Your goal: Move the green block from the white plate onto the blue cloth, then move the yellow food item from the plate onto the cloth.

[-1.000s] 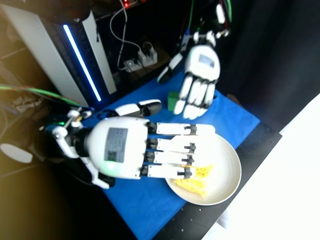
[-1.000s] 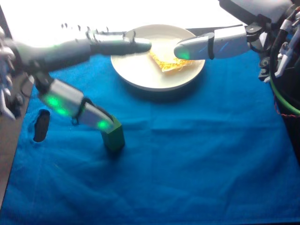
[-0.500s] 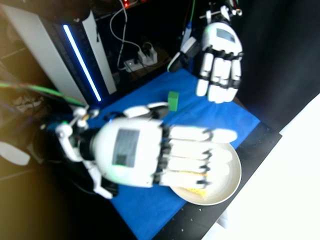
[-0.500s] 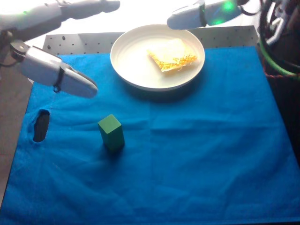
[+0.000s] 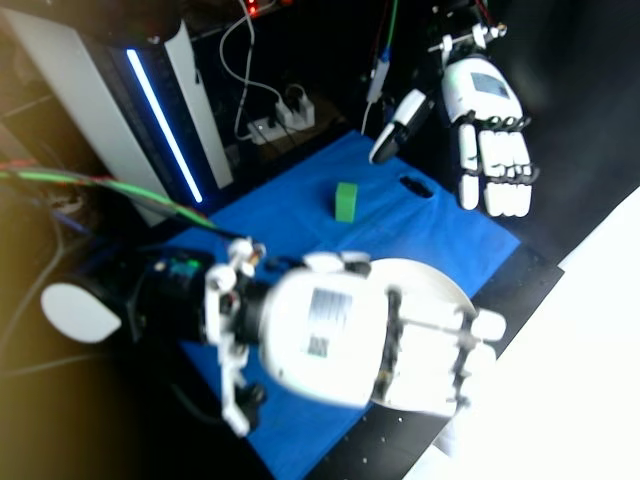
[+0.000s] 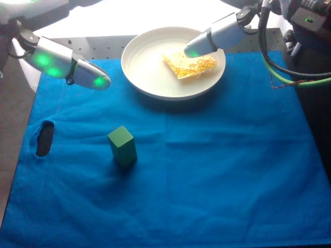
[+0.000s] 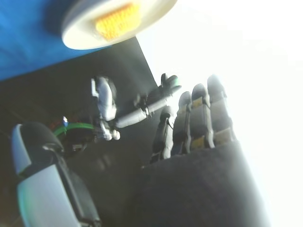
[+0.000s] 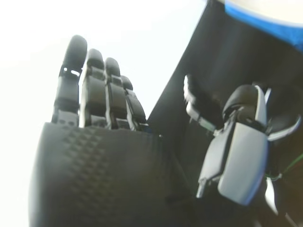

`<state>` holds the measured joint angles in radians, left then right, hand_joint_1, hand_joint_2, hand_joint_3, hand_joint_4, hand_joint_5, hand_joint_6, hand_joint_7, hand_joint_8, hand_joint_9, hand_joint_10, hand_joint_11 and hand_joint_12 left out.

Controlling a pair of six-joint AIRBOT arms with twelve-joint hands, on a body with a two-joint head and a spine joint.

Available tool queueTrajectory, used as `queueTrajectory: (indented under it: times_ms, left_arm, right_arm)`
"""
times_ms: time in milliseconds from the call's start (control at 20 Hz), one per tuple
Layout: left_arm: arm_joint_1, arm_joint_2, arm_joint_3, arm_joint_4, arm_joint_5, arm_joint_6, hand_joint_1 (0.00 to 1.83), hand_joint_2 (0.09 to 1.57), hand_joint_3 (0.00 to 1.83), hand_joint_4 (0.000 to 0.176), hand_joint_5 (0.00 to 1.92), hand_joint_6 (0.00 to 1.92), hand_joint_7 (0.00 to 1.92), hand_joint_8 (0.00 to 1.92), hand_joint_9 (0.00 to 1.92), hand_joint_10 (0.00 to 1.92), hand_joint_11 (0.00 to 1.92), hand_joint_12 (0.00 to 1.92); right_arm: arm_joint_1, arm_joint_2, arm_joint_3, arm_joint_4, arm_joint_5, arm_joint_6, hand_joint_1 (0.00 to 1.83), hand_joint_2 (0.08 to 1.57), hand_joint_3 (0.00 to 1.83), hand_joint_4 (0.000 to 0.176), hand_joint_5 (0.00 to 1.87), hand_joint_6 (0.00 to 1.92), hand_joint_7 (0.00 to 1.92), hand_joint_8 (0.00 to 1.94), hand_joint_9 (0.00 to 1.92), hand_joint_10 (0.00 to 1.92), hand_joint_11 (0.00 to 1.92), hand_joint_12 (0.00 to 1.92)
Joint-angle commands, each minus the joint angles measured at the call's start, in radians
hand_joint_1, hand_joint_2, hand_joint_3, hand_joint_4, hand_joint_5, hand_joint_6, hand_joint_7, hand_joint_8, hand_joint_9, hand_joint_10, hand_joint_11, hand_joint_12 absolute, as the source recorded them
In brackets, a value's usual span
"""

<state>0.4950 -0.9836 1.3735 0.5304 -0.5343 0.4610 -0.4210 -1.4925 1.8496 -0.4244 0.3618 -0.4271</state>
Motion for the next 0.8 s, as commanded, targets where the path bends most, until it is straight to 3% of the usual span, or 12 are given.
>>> queueTrajectory:
  times_ms: [0, 50, 150, 300, 350, 400, 450, 550, 600, 650, 700, 750]
  left_arm:
    - [-0.021, -0.01, 0.008, -0.027, -0.092, 0.0, 0.61, 0.7, 0.0, 0.098, 0.03, 0.0, 0.08, 0.0, 0.08, 0.0, 0.0, 0.31]
    - [-0.037, -0.017, 0.009, -0.013, -0.092, 0.0, 0.6, 0.7, 0.0, 0.093, 0.03, 0.0, 0.1, 0.0, 0.11, 0.01, 0.0, 0.35]
    - [-0.061, -0.021, 0.005, 0.011, -0.09, 0.0, 0.63, 0.71, 0.01, 0.065, 0.01, 0.0, 0.11, 0.0, 0.12, 0.0, 0.0, 0.38]
    - [-0.096, -0.031, 0.004, 0.046, -0.081, 0.0, 0.61, 0.7, 0.0, 0.072, 0.04, 0.0, 0.12, 0.0, 0.14, 0.0, 0.0, 0.41]
    - [-0.104, -0.033, 0.003, 0.051, -0.081, 0.0, 0.63, 0.72, 0.01, 0.072, 0.04, 0.0, 0.11, 0.0, 0.13, 0.0, 0.0, 0.41]
    - [-0.108, -0.034, 0.002, 0.052, -0.082, -0.001, 0.62, 0.73, 0.01, 0.082, 0.05, 0.0, 0.11, 0.0, 0.13, 0.0, 0.0, 0.44]
    - [-0.109, -0.034, 0.001, 0.052, -0.083, -0.001, 0.61, 0.73, 0.0, 0.093, 0.04, 0.0, 0.09, 0.0, 0.11, 0.0, 0.0, 0.4]
    - [-0.111, -0.035, 0.0, 0.053, -0.086, -0.001, 0.64, 0.75, 0.01, 0.103, 0.04, 0.0, 0.07, 0.0, 0.07, 0.0, 0.0, 0.3]
    - [-0.113, -0.035, 0.0, 0.053, -0.086, -0.001, 0.65, 0.77, 0.01, 0.1, 0.05, 0.0, 0.07, 0.0, 0.07, 0.0, 0.0, 0.28]
    - [-0.118, -0.035, 0.0, 0.053, -0.085, -0.001, 0.65, 0.78, 0.02, 0.098, 0.04, 0.0, 0.07, 0.0, 0.07, 0.0, 0.0, 0.28]
    - [-0.12, -0.036, 0.0, 0.054, -0.086, -0.001, 0.66, 0.78, 0.01, 0.099, 0.04, 0.0, 0.08, 0.0, 0.07, 0.0, 0.0, 0.26]
    - [-0.122, -0.036, 0.0, 0.056, -0.087, -0.001, 0.65, 0.77, 0.0, 0.101, 0.04, 0.0, 0.08, 0.0, 0.08, 0.0, 0.0, 0.26]
  right_arm:
    - [0.02, -0.007, 0.005, 0.011, 0.072, 0.001, 0.48, 0.8, 0.0, 0.0, 0.04, 0.0, 0.38, 0.01, 0.47, 0.04, 0.09, 1.42]
    - [0.02, -0.012, 0.01, -0.001, 0.054, 0.001, 0.49, 0.81, 0.0, 0.0, 0.04, 0.0, 0.37, 0.0, 0.44, 0.02, 0.07, 1.4]
    - [0.02, -0.031, 0.025, -0.03, 0.024, 0.001, 0.59, 0.84, 0.0, 0.0, 0.06, 0.01, 0.19, 0.0, 0.22, 0.0, 0.0, 1.1]
    - [0.02, -0.052, 0.045, -0.067, -0.01, 0.001, 0.53, 0.84, 0.0, 0.0, 0.08, 0.01, 0.09, 0.0, 0.1, 0.0, 0.0, 0.69]
    - [0.02, -0.052, 0.047, -0.067, -0.013, 0.001, 0.5, 0.84, 0.0, 0.0, 0.07, 0.0, 0.1, 0.0, 0.11, 0.01, 0.0, 0.69]
    - [0.02, -0.052, 0.049, -0.067, -0.015, 0.001, 0.47, 0.81, 0.0, 0.0, 0.1, 0.0, 0.16, 0.0, 0.16, 0.01, 0.0, 0.79]
    - [0.02, -0.054, 0.05, -0.067, -0.016, 0.001, 0.34, 0.83, 0.0, 0.0, 0.09, 0.0, 0.13, 0.0, 0.16, 0.01, 0.0, 0.94]
    - [0.02, -0.062, 0.05, -0.068, -0.016, 0.001, 0.45, 0.78, 0.0, 0.0, 0.08, 0.0, 0.11, 0.01, 0.09, 0.01, 0.0, 0.57]
    - [0.019, -0.066, 0.05, -0.074, -0.017, 0.001, 0.48, 0.74, 0.0, 0.0, 0.11, 0.0, 0.14, 0.0, 0.09, 0.0, 0.0, 0.23]
    - [0.019, -0.07, 0.05, -0.085, -0.02, 0.001, 0.46, 0.73, 0.0, 0.0, 0.11, 0.01, 0.2, 0.0, 0.15, 0.0, 0.0, 0.4]
    - [0.019, -0.072, 0.05, -0.095, -0.023, 0.001, 0.4, 0.73, 0.0, 0.0, 0.09, 0.0, 0.23, 0.0, 0.23, 0.01, 0.0, 0.7]
    - [0.019, -0.076, 0.05, -0.106, -0.025, 0.001, 0.39, 0.73, 0.0, 0.0, 0.09, 0.0, 0.23, 0.0, 0.22, 0.01, 0.0, 0.6]
